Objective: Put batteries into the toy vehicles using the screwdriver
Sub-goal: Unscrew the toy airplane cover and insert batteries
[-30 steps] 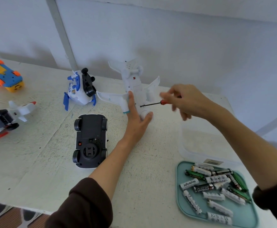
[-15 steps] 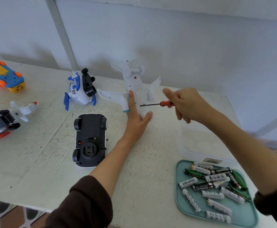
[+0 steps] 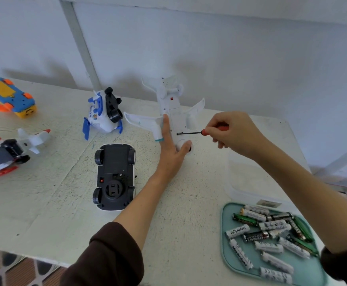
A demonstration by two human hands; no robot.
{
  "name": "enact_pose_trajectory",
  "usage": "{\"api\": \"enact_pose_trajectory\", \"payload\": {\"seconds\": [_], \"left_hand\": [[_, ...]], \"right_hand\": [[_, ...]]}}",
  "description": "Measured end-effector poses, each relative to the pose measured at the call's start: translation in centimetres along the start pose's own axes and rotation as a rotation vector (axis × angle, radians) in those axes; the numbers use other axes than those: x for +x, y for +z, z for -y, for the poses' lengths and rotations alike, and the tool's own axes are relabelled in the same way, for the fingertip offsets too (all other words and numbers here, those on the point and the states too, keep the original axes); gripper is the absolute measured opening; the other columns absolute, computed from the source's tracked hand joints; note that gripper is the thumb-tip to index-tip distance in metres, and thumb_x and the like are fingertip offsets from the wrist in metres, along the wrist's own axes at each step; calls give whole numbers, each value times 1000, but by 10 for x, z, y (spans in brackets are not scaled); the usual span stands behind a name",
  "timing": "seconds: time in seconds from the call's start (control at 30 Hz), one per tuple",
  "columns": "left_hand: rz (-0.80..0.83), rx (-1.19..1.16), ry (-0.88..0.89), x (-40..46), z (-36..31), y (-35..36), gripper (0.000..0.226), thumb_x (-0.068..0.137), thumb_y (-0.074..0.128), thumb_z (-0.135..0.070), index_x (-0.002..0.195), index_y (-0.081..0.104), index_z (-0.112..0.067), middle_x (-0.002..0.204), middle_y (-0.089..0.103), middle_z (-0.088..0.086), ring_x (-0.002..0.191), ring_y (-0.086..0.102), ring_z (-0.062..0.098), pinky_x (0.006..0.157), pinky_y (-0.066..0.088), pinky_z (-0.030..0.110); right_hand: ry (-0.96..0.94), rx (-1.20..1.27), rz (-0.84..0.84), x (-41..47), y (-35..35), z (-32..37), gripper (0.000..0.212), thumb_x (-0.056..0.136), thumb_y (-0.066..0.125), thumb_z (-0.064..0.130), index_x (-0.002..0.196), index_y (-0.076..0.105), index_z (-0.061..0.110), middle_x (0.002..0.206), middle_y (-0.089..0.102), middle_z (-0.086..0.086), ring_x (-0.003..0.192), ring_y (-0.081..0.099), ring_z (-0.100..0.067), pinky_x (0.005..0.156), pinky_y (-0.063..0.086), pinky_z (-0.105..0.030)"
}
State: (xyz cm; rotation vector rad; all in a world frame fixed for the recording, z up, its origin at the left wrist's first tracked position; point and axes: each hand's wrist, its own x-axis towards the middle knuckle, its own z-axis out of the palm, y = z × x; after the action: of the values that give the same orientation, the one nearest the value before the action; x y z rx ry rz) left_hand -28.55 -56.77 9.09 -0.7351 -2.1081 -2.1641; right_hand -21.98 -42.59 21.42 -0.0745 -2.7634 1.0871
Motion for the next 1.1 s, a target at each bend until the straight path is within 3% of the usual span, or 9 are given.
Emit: {"api": "enact_pose_trajectory", "payload": {"seconds": [0.1,0.2,0.33,0.43,0.53,0.67,0.83,1.0,1.1], "left_hand": [[21,-30,-8,0,1,1,87,91,58,-6,141,2,-50,160,0,0,114,50,22,81,54,27],[18,-17,-21,-1,-1,1,88,93,57,-6,144,-3,-45,158,-2,-5,126,45,21,86,53,24],[38,16,-51,-2,-2,1,87,94,52,4,144,-9,-32,151,0,-11,114,42,-21,84,47,12],[29,44,-26,-2,-3,1,86,95,53,-1,144,-7,-38,158,-4,-3,132,38,3,92,48,20],[16,59,-16,-2,-4,0,87,92,54,-12,141,-7,-51,161,-6,0,141,28,25,106,44,40],[3,31,-40,-1,-4,-1,87,91,55,-16,143,-7,-48,161,-7,1,142,26,18,105,41,23],[44,10,-38,-2,-3,0,86,94,51,5,147,-7,-29,157,1,1,112,42,-20,85,46,12],[22,7,-33,-3,-4,-1,84,90,54,-10,147,-2,-37,157,6,-6,138,32,12,109,40,39],[-5,-21,-42,-3,-4,-2,85,89,53,-8,148,-2,-32,152,7,-16,137,33,9,105,43,30]], "right_hand": [[-7,160,11,-1,-3,-1,14,80,65,5,93,67,11,86,62,-3,60,58,-6,55,50,-16],[131,76,90,4,-2,-1,27,90,55,35,95,60,9,77,67,-4,48,62,-14,45,50,-20],[101,-55,51,2,0,-3,31,93,49,24,76,66,5,57,65,-4,36,55,-10,39,41,-14],[-53,-2,-21,0,3,-3,5,81,64,6,77,68,6,68,63,-1,52,59,-9,49,47,-15],[-142,-44,-79,0,7,-5,17,73,65,-4,84,66,8,81,60,-6,69,60,-17,64,54,-28],[112,-162,77,5,6,-8,35,93,48,37,83,62,7,65,66,-5,40,58,-13,44,47,-17],[-26,-223,12,4,4,-13,22,88,59,25,81,68,6,65,64,0,48,51,-4,51,43,-16],[-108,-272,16,-1,7,-21,20,86,62,21,104,65,12,90,65,0,67,50,-3,73,47,-26],[-168,-306,-39,-5,8,-22,17,87,60,17,100,69,11,89,67,-1,70,53,-7,71,46,-23]]}}
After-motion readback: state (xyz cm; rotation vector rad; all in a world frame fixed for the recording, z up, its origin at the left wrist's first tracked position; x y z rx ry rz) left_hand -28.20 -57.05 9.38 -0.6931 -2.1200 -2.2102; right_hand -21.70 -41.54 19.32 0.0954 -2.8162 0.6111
